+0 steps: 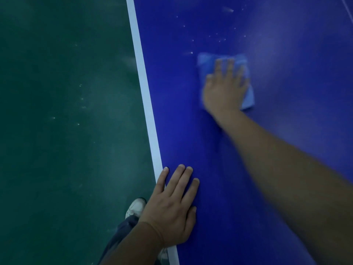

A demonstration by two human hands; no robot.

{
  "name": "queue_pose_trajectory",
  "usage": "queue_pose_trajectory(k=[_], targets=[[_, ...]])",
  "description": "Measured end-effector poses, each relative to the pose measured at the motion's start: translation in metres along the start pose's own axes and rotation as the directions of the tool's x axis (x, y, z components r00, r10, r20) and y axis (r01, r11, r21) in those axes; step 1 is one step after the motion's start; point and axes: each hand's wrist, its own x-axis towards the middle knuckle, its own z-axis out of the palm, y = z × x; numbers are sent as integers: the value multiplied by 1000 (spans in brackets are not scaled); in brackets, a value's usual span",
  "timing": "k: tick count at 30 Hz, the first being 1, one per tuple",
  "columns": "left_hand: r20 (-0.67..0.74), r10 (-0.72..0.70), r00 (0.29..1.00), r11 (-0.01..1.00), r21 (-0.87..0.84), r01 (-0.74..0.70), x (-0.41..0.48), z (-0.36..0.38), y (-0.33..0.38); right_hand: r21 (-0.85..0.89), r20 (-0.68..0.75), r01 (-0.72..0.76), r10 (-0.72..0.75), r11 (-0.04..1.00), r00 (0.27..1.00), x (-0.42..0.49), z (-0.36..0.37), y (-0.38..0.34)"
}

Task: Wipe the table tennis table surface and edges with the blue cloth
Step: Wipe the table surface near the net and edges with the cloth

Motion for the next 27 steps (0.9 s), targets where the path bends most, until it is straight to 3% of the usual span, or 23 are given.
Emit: queue_pose_trajectory(k=[1,2,4,6,7,8,9,10,11,13,14,15,16,18,20,22,24,25,27], targets=[[4,0,1000,1000,10,0,0,0,0,2,-13,174,-174,985,985,-24,6,-25],[10,-8,1000,1000,12,8,0,0,0,3,14,389,-389,921,921,-53,11,-50],[17,-16,1000,1000,-2,16,0,-2,0,41,91,686,-687,726,721,-99,19,-69],[19,-3,1000,1000,-15,3,-1,-2,2,56,137,769,-768,637,626,-85,12,-43],[15,1,1000,1000,-25,-1,-2,-3,2,-6,124,757,-751,654,649,-64,10,-20],[2,3,1000,999,-42,-3,-2,-4,1,-89,107,704,-696,704,710,-39,9,7],[-22,3,1000,998,-70,-4,-1,-6,-1,-153,82,572,-567,806,820,-13,5,36],[-59,-4,998,994,-109,-2,3,-8,-4,-184,62,366,-361,912,931,11,-1,66],[-106,-31,994,989,-146,16,10,-12,-8,-138,28,131,-128,982,991,27,-9,89],[-180,-146,973,974,-197,110,37,-26,-23,0,-8,-223,223,975,975,38,-15,93],[-205,-209,956,964,-206,167,58,-35,-34,20,-13,-253,253,967,967,32,-12,75],[-219,-266,939,953,-207,221,80,-43,-45,12,-45,-174,174,985,984,20,-5,55],[-218,-311,925,941,-205,268,103,-51,-58,-18,-57,-6,5,1000,998,5,2,32],[-185,-355,916,930,-171,325,137,-62,-79,-31,3,364,-364,931,931,-27,13,0],[-140,-312,940,948,-108,299,148,-60,-89,-26,82,500,-497,865,864,-26,9,11],[-132,-258,957,965,-74,250,150,-55,-91,-166,115,379,-364,910,924,12,-1,61],[-122,-261,958,965,-57,255,151,-53,-92,-286,56,33,-17,958,998,48,-13,124],[-113,-270,956,963,-51,266,151,-53,-92,-238,-10,-185,188,953,982,62,-20,152],[-115,-272,956,962,-42,268,154,-53,-93,-51,-76,-514,510,856,857,84,-32,177]])
